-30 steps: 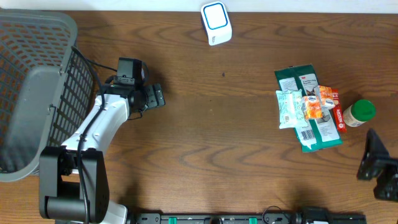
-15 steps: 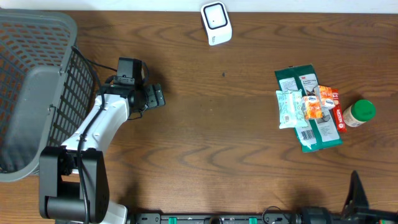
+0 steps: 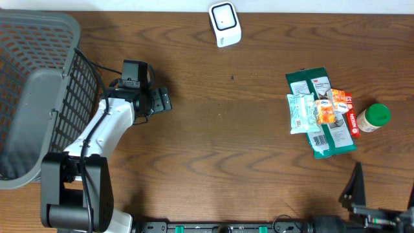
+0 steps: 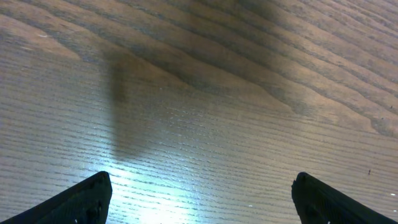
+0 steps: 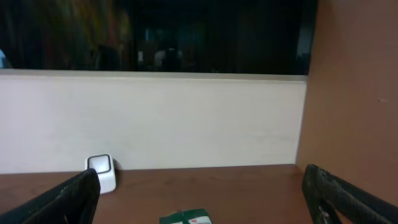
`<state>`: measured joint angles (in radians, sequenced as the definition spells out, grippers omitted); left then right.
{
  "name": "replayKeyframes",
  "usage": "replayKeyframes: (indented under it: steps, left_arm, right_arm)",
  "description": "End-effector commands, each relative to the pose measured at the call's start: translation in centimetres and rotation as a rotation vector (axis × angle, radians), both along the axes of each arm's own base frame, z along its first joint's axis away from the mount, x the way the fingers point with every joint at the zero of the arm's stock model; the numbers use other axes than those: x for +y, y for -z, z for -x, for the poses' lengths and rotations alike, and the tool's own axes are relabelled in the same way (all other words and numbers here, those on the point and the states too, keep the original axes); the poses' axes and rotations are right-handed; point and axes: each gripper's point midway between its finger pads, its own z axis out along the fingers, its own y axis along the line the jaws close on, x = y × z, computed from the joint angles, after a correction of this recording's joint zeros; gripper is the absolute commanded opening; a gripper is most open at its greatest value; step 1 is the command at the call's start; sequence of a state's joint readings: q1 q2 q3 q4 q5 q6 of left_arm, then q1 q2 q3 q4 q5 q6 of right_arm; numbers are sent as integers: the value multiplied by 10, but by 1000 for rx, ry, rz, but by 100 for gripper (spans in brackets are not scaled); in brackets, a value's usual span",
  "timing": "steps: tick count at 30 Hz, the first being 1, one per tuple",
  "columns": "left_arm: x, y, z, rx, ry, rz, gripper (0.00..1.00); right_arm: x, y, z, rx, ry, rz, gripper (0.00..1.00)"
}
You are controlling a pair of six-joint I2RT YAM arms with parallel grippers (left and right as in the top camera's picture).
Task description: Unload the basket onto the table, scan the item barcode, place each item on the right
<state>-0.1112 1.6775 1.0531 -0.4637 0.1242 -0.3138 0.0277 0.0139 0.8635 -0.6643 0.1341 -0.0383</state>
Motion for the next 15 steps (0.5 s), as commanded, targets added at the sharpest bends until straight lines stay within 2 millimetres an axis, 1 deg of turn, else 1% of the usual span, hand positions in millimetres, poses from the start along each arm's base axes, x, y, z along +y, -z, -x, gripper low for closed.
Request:
replayKeyframes:
  steps: [1, 4, 7, 11, 15]
  left_arm:
    - [3, 3, 2, 7, -1, -12, 94]
    - [3, 3, 2, 7, -2, -12, 93]
    - [3, 3, 2, 7, -1, -12, 94]
    - [3, 3, 2, 7, -2, -12, 94]
    - [3, 3, 2, 7, -2, -12, 93]
  right_arm:
    - [11, -9, -19, -105, -65, 3, 99]
    - [20, -24, -27, -231, -110, 16, 99]
    - [27, -31, -36, -386, -148, 35, 99]
    - [31, -17, -49, -454, -166, 46, 99]
    - [32, 16, -68, -430, -179, 15, 99]
